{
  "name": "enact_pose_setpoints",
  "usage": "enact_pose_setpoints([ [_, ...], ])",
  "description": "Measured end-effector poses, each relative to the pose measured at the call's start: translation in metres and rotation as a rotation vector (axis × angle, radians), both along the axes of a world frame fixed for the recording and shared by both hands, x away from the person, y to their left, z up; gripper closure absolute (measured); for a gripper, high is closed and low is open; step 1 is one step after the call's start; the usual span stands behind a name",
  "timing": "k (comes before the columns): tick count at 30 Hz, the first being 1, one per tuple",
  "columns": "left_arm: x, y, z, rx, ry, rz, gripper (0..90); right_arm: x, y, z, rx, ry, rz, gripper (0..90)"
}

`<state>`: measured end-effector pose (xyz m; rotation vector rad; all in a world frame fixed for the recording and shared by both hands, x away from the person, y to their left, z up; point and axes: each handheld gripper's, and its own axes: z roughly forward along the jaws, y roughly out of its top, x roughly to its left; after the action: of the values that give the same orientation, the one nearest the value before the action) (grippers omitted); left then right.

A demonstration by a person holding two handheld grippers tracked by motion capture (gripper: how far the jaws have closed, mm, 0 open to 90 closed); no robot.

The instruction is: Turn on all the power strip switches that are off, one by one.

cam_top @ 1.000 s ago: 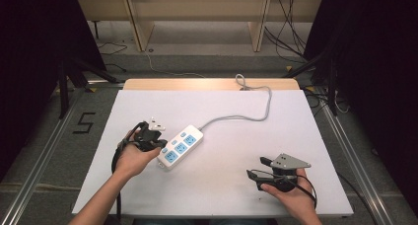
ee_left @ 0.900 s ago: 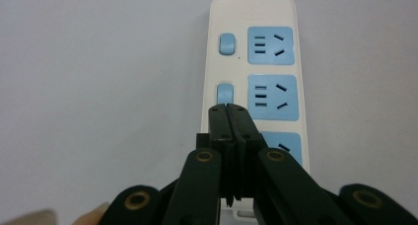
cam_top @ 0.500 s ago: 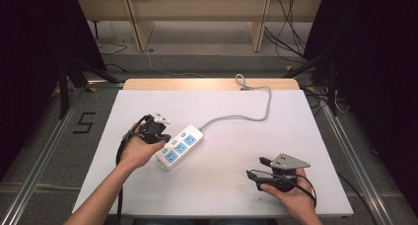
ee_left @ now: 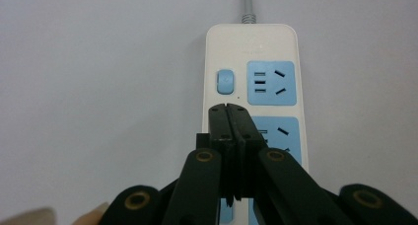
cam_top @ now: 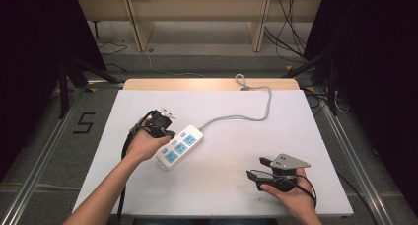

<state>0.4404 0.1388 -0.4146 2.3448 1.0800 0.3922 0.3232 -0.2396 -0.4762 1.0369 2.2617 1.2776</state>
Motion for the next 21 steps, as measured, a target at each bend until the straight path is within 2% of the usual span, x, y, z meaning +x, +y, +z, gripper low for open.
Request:
enact_pose_setpoints([
  [21, 0.019, -0.017, -0.004, 0.032, 0.028, -0.022, 89.4, 0.001, 0.000, -0.001, -0.001, 0.004, 0.002, 30.8],
])
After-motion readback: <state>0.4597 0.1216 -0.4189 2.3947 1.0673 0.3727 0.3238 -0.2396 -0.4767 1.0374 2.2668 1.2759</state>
